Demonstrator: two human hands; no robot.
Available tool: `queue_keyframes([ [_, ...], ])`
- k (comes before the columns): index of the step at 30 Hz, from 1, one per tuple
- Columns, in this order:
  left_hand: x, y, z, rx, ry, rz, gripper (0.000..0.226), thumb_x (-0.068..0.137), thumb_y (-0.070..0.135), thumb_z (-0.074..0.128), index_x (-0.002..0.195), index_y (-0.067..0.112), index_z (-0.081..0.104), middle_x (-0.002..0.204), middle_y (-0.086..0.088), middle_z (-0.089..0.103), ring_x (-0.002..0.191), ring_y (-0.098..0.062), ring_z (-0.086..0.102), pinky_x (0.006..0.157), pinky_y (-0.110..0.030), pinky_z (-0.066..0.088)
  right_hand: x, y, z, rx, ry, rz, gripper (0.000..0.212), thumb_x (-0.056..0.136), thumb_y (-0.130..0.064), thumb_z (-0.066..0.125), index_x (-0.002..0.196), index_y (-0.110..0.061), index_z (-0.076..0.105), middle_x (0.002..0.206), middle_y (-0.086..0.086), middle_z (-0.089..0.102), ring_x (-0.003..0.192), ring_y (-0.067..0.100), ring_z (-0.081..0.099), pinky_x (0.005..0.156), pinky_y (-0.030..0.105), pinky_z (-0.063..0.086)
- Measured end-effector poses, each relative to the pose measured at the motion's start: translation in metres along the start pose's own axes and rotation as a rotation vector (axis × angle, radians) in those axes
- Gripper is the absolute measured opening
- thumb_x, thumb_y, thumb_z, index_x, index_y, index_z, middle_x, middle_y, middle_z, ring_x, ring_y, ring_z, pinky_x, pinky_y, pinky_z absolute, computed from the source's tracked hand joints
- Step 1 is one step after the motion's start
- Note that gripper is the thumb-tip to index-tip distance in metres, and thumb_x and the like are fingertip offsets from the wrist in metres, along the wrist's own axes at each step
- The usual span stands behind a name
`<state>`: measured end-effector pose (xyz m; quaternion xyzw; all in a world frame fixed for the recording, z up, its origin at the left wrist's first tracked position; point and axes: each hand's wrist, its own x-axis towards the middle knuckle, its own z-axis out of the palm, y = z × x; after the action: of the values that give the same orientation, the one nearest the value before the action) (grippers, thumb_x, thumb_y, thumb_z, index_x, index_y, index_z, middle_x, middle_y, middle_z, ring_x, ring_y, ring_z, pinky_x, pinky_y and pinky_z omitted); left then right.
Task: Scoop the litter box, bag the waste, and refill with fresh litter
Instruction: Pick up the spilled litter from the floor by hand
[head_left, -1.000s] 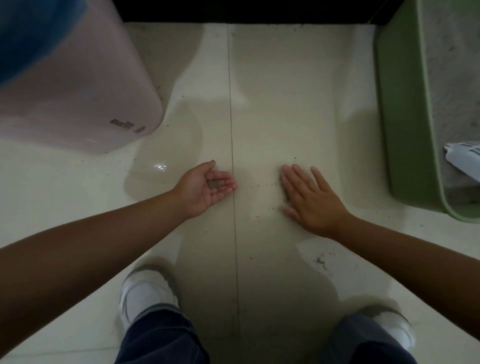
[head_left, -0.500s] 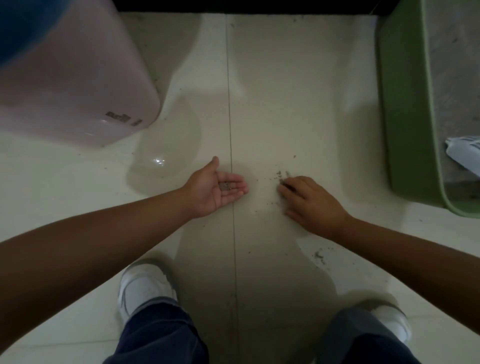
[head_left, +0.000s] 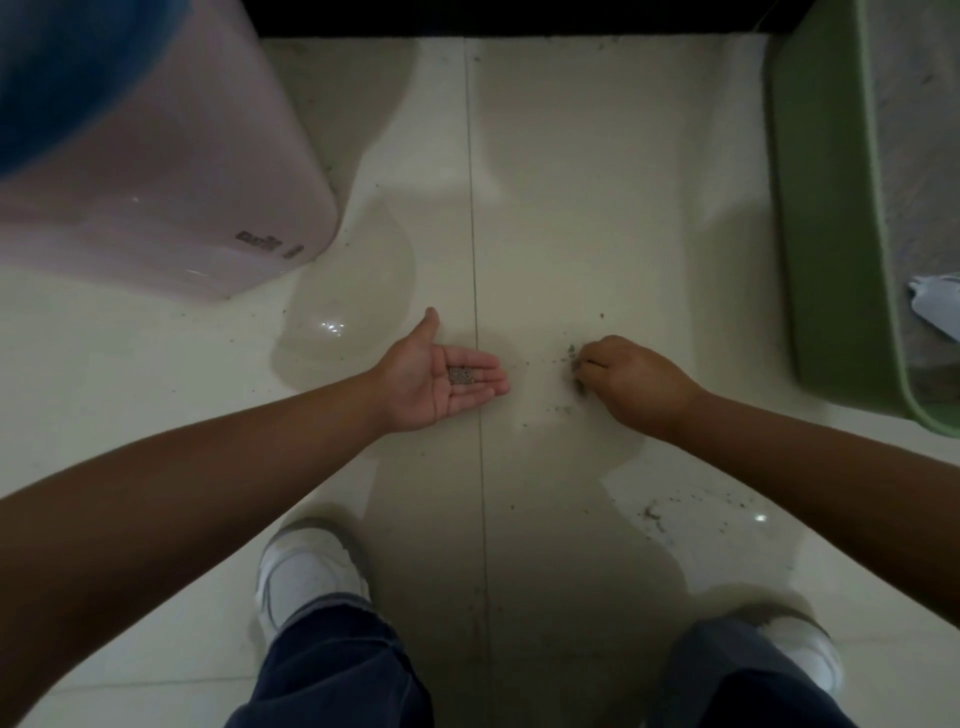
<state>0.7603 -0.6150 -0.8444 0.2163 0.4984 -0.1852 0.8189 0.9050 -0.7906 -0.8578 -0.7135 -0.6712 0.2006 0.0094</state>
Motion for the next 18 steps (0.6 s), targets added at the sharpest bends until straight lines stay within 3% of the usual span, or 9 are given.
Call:
queue_keyframes([
  [4,0.001,0.0,-0.003,-0.011,0.017,0.009,0.082,0.095,0.059,0.01,0.086,-0.009,0.057,0.062,-0.018,0.07,0.055,-0.026,0.07,0.054,-0.026,0.057,0.013,-0.008,-0.004,0.073,0.005,0.079,0.006,0.054,0.004,0.056,0.053,0.0,0.06,0.053,0.014,0.06,0.044,0.027,0.059,0.04,0.017,0.043],
  [6,0.001,0.001,-0.004,-0.022,0.035,0.02,0.082,0.095,0.058,0.01,0.086,-0.009,0.057,0.063,-0.018,0.07,0.057,-0.027,0.07,0.056,-0.027,0.057,0.019,-0.01,-0.005,0.217,0.027,0.335,0.01,0.071,0.008,0.055,0.071,0.007,0.065,0.071,0.019,0.064,0.067,0.03,0.063,0.056,0.025,0.045],
  [7,0.001,0.001,-0.005,-0.022,0.047,0.027,0.081,0.095,0.057,0.011,0.086,-0.009,0.057,0.066,-0.019,0.069,0.06,-0.028,0.07,0.061,-0.028,0.058,0.019,-0.012,-0.006,0.332,0.018,0.501,0.012,0.078,0.005,0.055,0.081,0.007,0.066,0.079,0.017,0.064,0.074,0.026,0.06,0.062,0.023,0.042],
  [9,0.0,0.001,-0.004,-0.024,0.068,0.035,0.079,0.096,0.056,0.011,0.087,-0.009,0.056,0.079,-0.022,0.065,0.073,-0.031,0.065,0.076,-0.034,0.053,0.024,-0.018,-0.012,0.595,0.077,0.716,0.013,0.079,0.003,0.058,0.088,0.007,0.068,0.076,0.009,0.062,0.063,0.011,0.055,0.052,0.006,0.037],
  [11,-0.002,0.0,-0.001,-0.025,0.08,0.036,0.076,0.098,0.053,0.011,0.087,-0.009,0.055,0.088,-0.021,0.059,0.083,-0.03,0.06,0.085,-0.037,0.046,0.029,-0.032,-0.024,0.919,0.144,0.787,0.013,0.08,0.006,0.06,0.09,0.01,0.067,0.064,0.005,0.059,0.045,0.0,0.055,0.047,-0.001,0.04],
  [13,-0.003,-0.001,0.002,-0.023,0.083,0.035,0.072,0.099,0.049,0.014,0.088,-0.008,0.055,0.088,-0.02,0.058,0.088,-0.027,0.06,0.085,-0.036,0.046,0.032,-0.048,-0.035,1.239,0.087,0.721,0.016,0.084,0.004,0.06,0.097,0.011,0.065,0.068,0.003,0.06,0.051,0.0,0.06,0.057,0.005,0.051],
  [16,-0.003,-0.007,0.006,-0.017,0.073,0.004,0.064,0.101,0.04,0.023,0.08,-0.006,0.061,0.075,-0.019,0.064,0.07,-0.026,0.066,0.07,-0.03,0.054,0.027,-0.054,-0.04,1.135,0.022,0.666,0.019,0.09,-0.005,0.055,0.101,0.005,0.066,0.08,0.006,0.063,0.069,0.008,0.062,0.063,0.01,0.052],
  [18,-0.001,-0.01,0.004,-0.024,0.067,-0.008,0.069,0.101,0.033,0.029,0.059,-0.005,0.068,0.057,-0.016,0.066,0.053,-0.022,0.068,0.055,-0.024,0.056,0.019,-0.041,-0.037,0.967,0.154,0.732,0.021,0.091,-0.007,0.052,0.096,0.005,0.068,0.08,0.01,0.064,0.057,-0.001,0.06,0.058,0.01,0.049],
])
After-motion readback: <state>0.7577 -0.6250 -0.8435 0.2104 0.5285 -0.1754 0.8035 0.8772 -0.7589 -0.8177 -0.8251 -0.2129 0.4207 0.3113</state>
